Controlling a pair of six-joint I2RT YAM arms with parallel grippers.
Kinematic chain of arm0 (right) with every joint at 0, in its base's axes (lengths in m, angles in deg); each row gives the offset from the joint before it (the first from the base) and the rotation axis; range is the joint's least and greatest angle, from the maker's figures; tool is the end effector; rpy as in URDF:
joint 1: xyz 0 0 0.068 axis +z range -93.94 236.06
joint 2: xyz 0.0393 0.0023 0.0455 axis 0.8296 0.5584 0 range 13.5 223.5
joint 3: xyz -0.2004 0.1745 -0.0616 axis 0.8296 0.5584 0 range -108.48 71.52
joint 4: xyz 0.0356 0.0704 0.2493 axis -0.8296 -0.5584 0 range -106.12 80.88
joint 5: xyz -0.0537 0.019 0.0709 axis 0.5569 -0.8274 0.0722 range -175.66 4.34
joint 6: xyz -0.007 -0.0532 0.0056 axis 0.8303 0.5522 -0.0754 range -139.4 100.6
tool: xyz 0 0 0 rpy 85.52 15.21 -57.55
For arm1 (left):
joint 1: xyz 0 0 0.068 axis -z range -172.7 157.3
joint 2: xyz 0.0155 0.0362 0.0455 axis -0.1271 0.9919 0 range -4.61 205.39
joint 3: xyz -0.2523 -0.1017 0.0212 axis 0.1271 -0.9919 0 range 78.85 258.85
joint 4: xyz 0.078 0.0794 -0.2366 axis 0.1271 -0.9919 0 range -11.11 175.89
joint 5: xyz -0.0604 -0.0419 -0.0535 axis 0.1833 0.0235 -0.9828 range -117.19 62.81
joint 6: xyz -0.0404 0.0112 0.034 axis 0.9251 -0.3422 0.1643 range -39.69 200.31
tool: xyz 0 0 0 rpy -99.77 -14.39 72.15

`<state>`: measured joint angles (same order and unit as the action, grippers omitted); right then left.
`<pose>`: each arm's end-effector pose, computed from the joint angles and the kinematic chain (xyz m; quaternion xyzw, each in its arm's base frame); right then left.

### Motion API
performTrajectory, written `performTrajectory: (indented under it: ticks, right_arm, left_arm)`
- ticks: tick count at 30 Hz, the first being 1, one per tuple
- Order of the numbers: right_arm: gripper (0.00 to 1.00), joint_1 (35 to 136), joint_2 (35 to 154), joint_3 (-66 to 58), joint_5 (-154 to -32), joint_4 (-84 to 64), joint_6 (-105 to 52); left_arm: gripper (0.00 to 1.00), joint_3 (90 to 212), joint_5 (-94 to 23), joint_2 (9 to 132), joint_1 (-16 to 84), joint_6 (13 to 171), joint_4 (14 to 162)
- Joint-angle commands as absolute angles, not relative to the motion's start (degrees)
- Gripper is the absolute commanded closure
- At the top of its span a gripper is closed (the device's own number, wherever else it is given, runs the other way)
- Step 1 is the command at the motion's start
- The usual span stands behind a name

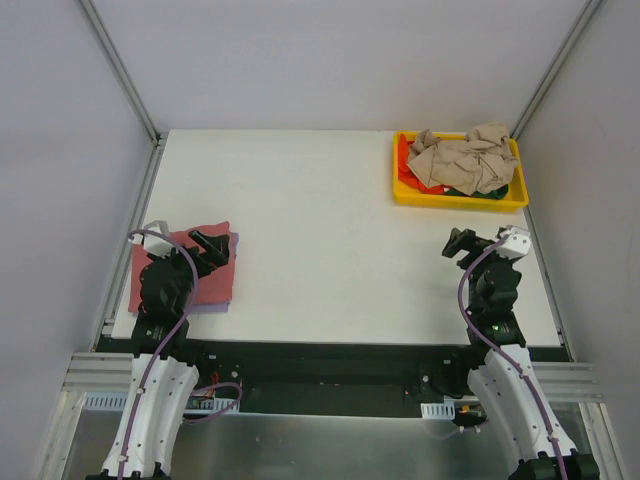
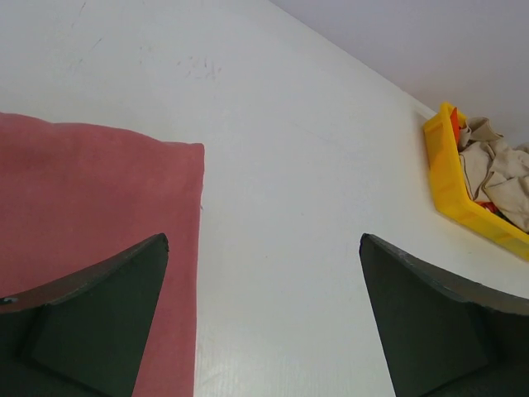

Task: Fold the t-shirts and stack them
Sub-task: Grab crumpled tshirt from bin with the right arm

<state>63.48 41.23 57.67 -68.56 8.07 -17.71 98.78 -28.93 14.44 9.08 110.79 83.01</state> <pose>0.1467 0.0085 0.2420 0.0538 0.6852 -0.0660 0.7234 0.1239 -0.0049 0.2595 -0.1681 0.6995 -0.2033 0.6642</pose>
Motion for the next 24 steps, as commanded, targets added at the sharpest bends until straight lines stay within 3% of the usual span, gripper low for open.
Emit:
performTrajectory:
  ticks: [1,13,18,24]
  right_arm:
    - [0.04,63.53,40.57,55.87,-69.67,9.52,-18.08]
    - [0.04,63.53,48.11,47.02,-70.82,-0.65,-20.71]
    - [0.04,63.44,63.74,33.05,-65.98,-12.27,-21.43]
    - [0.04,62.48,89.75,6.78,-62.63,-24.66,-18.28]
  left_arm:
    - [0.01,99.68,-30.97,13.5,8.79,110.55,84.22]
    - [0.01,99.95,-33.26,15.51,8.79,112.13,85.1]
    - [0.01,100.74,-42.36,18.42,8.79,114.58,85.54]
    - [0.01,97.57,-53.2,17.19,8.79,119.95,94.68]
